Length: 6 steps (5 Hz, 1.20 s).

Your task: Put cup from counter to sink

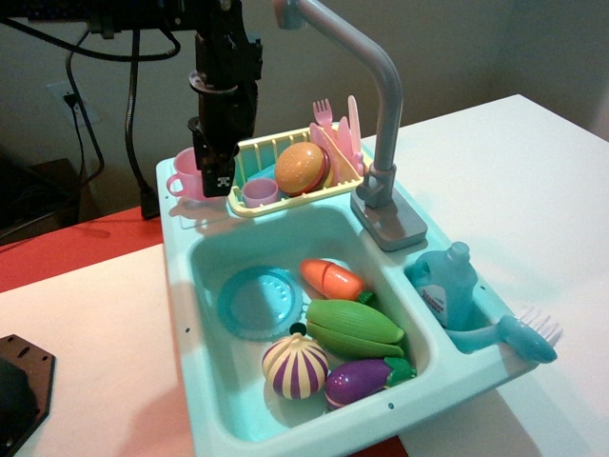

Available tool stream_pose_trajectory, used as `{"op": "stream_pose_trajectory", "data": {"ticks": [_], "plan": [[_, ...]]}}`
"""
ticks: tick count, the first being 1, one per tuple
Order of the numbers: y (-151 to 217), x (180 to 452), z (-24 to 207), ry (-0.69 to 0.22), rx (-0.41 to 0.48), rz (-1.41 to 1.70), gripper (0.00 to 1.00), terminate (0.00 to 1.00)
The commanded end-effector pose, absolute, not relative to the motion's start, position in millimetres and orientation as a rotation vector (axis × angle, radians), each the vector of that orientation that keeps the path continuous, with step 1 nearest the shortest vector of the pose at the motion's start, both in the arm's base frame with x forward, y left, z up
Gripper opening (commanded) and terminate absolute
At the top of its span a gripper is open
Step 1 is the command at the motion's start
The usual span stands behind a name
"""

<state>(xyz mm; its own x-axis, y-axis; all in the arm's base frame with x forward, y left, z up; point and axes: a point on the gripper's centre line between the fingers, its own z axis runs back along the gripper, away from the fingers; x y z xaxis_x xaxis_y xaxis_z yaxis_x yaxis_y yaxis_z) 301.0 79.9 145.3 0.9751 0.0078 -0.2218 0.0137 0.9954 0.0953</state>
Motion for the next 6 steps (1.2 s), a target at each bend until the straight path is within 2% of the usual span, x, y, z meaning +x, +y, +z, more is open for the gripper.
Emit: {"op": "stream_pose_trajectory", "data": {"ticks": [1, 3, 4, 6], "plan": [[86, 297, 153, 0.166, 0.117, 0.018, 0.00, 0.00], [85, 293, 156, 0.148, 0.118, 0.009, 0.00, 0.00], [80, 296, 165, 0.125, 0.117, -0.005, 0.00, 0.00], [39, 321, 192, 0.055, 0.095, -0.085, 0.00, 0.00]]}}
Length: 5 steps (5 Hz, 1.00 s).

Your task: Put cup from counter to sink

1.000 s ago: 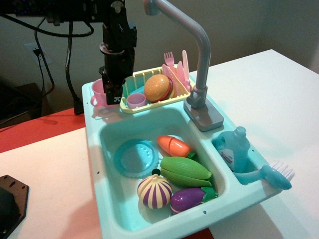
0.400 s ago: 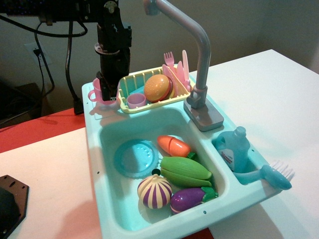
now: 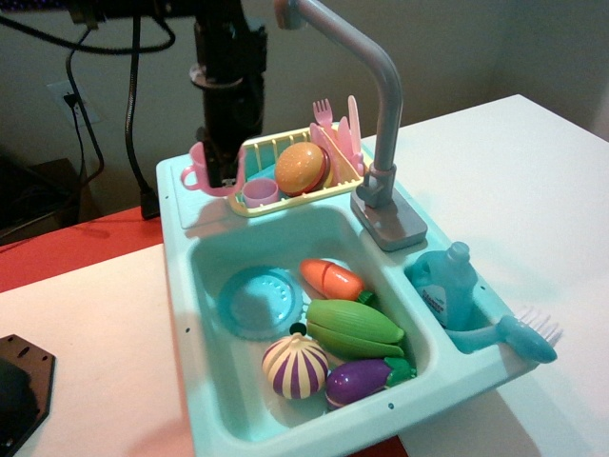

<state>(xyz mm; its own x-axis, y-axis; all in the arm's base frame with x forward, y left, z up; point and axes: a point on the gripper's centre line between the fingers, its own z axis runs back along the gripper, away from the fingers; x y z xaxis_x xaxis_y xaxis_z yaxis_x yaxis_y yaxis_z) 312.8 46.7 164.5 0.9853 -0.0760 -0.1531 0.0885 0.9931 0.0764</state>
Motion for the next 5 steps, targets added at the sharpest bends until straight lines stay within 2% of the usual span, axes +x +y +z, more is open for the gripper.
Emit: {"op": "stream_pose_trajectory", "data": {"ticks": [1, 3, 5], "plan": [[8, 333, 194, 0.041, 0.067, -0.138, 0.00, 0.00], [-44, 346, 178, 0.044, 0.071, -0.212, 0.00, 0.00], [-42, 336, 128, 0.107, 0.090, -0.205, 0.00, 0.00]]}}
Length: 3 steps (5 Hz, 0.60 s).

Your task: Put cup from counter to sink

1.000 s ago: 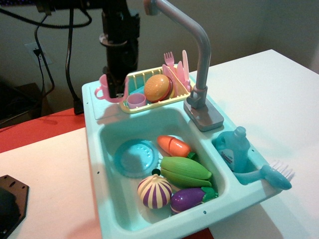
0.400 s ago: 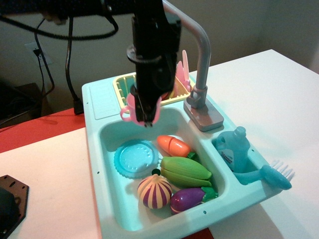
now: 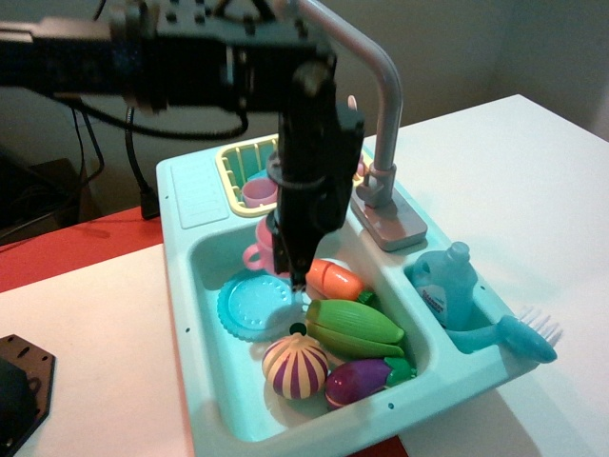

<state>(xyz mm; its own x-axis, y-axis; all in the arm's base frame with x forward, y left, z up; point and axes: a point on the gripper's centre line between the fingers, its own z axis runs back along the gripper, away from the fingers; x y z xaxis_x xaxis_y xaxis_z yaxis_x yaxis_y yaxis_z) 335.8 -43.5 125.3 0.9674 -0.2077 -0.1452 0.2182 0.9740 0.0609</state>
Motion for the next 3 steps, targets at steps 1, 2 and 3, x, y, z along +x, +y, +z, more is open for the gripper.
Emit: {"op": "stream_pose_trajectory", "data": {"ticks": [1, 2, 3], "plan": [[-43, 329, 110, 0.128, 0.091, -0.204, 0.00, 0.00], [-48, 323, 99, 0.143, 0.088, -0.205, 0.00, 0.00], [-50, 320, 94, 0.154, 0.092, -0.203, 0.00, 0.00]]}}
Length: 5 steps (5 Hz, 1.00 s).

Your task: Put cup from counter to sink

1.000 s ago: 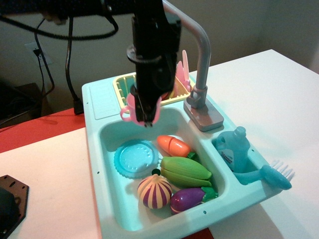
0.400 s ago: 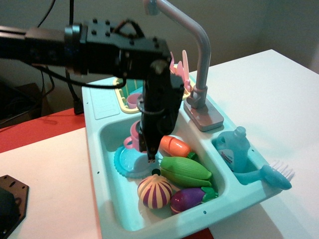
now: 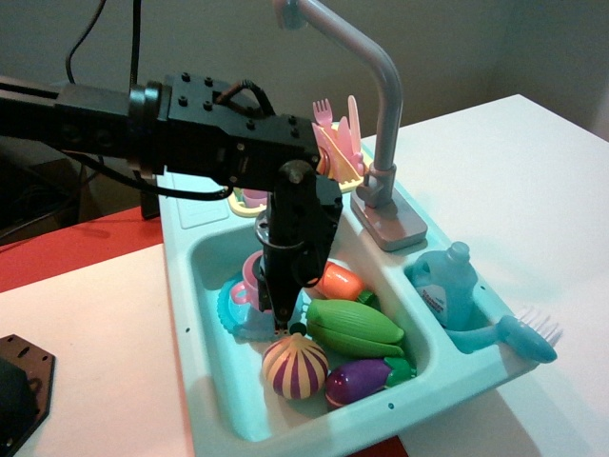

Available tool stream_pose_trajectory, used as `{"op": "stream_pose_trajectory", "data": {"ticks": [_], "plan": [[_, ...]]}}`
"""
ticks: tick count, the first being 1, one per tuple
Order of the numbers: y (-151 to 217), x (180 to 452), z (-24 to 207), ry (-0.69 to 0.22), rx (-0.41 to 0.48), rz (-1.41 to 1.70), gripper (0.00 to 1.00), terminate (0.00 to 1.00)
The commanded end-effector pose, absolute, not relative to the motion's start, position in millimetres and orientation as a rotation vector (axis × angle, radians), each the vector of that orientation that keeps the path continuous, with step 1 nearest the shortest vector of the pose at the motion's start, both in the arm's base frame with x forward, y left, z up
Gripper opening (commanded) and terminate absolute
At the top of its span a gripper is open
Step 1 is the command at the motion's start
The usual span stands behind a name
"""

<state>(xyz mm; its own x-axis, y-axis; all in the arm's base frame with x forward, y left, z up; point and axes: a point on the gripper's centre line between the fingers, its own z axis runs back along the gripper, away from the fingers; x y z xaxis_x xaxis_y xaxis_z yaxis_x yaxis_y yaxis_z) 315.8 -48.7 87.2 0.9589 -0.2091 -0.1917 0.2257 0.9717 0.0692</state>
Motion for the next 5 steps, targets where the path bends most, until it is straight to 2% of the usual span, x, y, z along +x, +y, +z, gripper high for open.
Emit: {"op": "stream_pose_trajectory", "data": {"ticks": [1, 4, 5], "plan": [[-44, 319, 107, 0.140, 0.098, -0.173, 1.00, 0.00], [-7, 309, 198, 0.056, 0.111, -0.075, 1.00, 0.00], [16, 304, 216, 0.065, 0.097, -0.020, 1.00, 1.00]]}}
